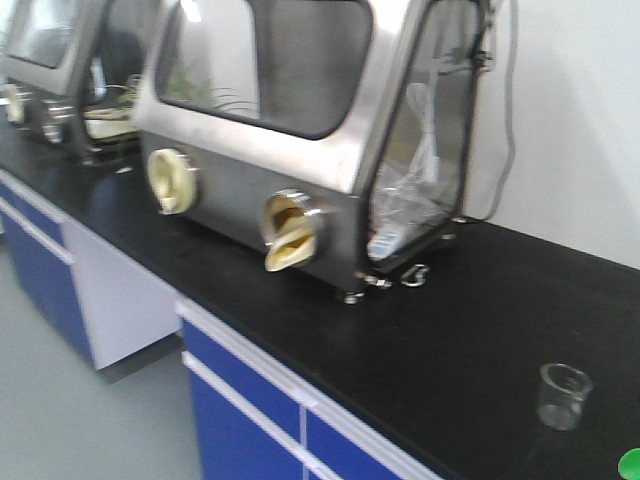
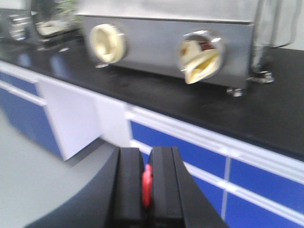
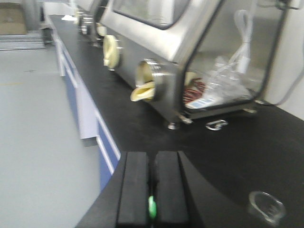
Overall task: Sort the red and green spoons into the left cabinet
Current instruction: 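Drive the base away from the bench toward the white cabinet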
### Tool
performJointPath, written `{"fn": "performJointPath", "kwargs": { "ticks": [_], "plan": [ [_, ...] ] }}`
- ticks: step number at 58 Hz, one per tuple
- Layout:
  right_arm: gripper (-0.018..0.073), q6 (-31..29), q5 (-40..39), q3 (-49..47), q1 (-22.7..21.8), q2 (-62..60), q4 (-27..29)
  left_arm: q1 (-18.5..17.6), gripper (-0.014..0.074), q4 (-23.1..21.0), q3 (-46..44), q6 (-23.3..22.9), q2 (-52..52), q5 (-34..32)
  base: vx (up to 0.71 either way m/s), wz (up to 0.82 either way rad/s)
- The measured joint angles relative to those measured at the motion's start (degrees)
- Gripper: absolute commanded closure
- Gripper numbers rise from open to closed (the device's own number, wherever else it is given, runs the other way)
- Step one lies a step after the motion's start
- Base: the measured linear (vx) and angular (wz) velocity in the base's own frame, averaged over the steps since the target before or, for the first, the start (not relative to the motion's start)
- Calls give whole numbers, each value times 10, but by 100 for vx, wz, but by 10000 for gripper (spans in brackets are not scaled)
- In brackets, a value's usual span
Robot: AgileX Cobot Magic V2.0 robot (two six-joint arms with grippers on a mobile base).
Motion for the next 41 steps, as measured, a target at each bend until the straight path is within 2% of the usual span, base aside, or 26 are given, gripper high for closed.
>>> {"fn": "performJointPath", "kwargs": {
  "ticks": [41],
  "plan": [
    [564,0,0,0,0,0,0,0,600,0,0,0,0,0,-5,62]
  ]
}}
